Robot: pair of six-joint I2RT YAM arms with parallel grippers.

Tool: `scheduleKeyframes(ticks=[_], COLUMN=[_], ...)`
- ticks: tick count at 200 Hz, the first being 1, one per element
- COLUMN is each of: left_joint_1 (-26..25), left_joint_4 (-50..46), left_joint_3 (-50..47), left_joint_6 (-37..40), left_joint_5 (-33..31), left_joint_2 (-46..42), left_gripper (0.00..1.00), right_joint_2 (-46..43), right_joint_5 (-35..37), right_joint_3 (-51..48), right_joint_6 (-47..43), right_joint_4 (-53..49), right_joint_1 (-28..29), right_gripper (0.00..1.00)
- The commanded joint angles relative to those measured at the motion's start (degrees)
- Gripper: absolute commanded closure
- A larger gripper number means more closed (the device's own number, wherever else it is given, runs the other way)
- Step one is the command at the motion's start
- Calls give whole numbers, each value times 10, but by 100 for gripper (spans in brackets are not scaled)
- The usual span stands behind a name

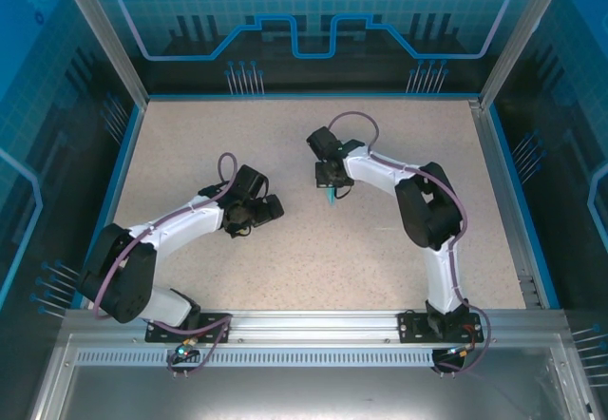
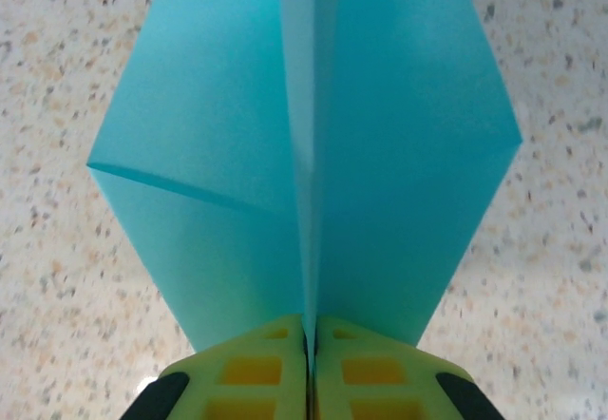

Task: Fold a paper plane with a square sheet of paper (pick it up from the middle)
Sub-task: Move the paper plane to the center of the table.

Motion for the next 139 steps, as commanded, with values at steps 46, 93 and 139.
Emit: scheduleKeyframes(ticks=[46, 93, 139], left_joint_1=[6, 7, 6], left_joint_4=[-13, -13, -14], left_joint_3=[-5, -4, -5], left_joint_6=[12, 13, 12], left_joint_5=[-4, -3, -3], left_joint_2=[8, 12, 12], left_gripper=[1, 1, 1], right_joint_2=[66, 85, 102], right_joint_5=[-7, -8, -13], right_joint_3=[55, 59, 32], right_joint_6=[-10, 0, 15], right_joint_4=[-45, -50, -36], right_joint_1=[-7, -6, 0], right_gripper=[88, 83, 83])
